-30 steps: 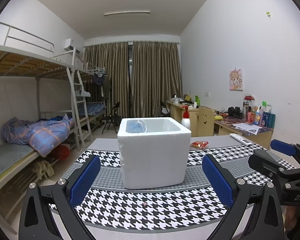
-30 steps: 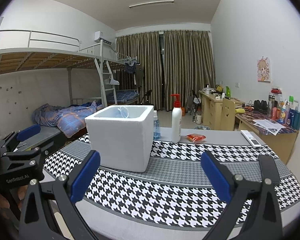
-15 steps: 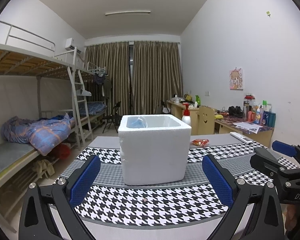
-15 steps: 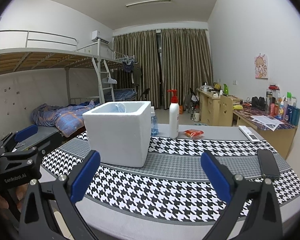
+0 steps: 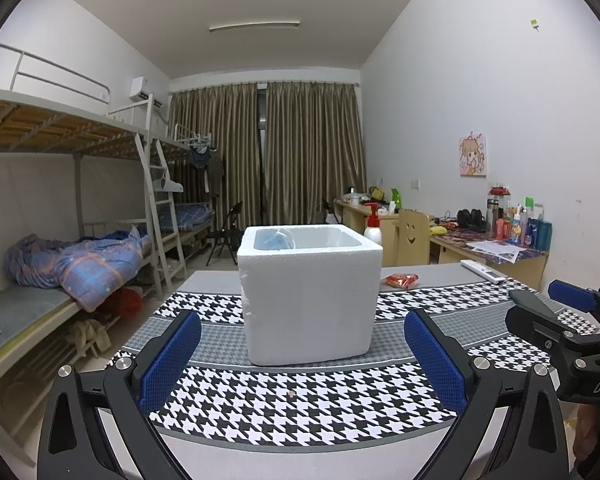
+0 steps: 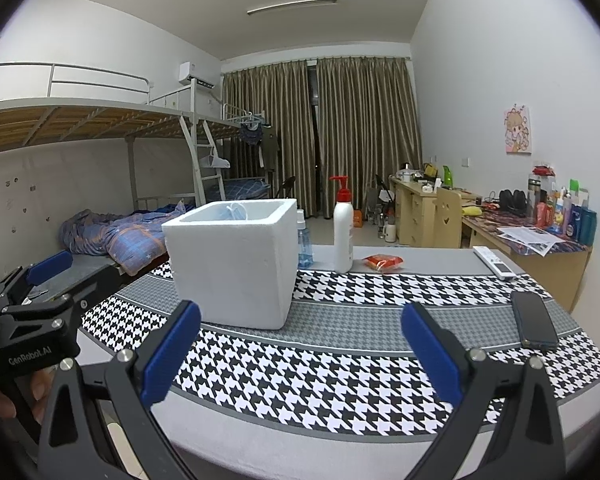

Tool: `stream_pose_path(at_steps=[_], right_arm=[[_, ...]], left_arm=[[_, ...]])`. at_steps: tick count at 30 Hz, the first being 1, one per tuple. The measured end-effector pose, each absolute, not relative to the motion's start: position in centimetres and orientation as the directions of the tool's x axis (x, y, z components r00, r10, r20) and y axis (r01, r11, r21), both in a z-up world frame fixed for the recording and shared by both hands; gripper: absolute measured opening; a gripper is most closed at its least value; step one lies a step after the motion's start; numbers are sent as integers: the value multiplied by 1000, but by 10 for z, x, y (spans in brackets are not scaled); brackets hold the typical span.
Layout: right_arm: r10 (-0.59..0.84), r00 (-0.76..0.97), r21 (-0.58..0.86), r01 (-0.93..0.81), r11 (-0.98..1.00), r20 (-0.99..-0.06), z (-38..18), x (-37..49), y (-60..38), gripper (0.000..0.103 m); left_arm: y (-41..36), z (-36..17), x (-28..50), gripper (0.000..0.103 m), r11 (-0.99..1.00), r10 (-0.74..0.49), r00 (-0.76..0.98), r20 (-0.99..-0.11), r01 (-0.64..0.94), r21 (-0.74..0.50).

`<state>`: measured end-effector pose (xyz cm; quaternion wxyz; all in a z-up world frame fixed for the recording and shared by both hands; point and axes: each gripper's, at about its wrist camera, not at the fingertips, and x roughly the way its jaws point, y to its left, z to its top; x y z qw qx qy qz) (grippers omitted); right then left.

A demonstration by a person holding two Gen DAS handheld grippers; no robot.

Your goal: Organize soft objects

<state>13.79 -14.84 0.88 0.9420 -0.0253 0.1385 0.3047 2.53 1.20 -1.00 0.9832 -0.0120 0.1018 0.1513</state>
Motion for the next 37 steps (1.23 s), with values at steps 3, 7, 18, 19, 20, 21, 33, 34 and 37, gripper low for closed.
stream_pose_path(at_steps=[3,7,18,19,20,21,33,34,37], right_arm=[[567,776,35,-581,813,-276,8,137,-150,102],[565,779,35,-578,815,-274,7,136,-152,102],[564,779,40,-577,816,-275,5,135,-155,102],[565,778,40,-578,815,-275,5,135,-155,102],[566,777,40,-579,815,-276,5,135,-155,102],[566,776,38,-580,814,-277,4,136,-155,102],[565,775,38,-580,814,-283,1,137,-154,102],[564,775,37,-579,814,-284,1,137,-154,102],[566,775,38,-580,814,-283,2,137,-154,102]], left_arm=[[11,-11,24,102,955,292,934,-204,-297,7],[10,-12,22,102,956,290,936,-201,-294,6],[9,-15,18,102,956,290,936,-197,-295,7],[9,-15,18,102,955,291,936,-196,-295,10],[9,-15,18,102,956,290,937,-196,-294,10],[9,-14,17,102,956,290,937,-195,-294,10],[6,-15,18,102,957,287,937,-200,-290,18],[6,-15,18,102,957,287,937,-200,-290,17],[6,-15,19,102,958,284,938,-200,-286,16]])
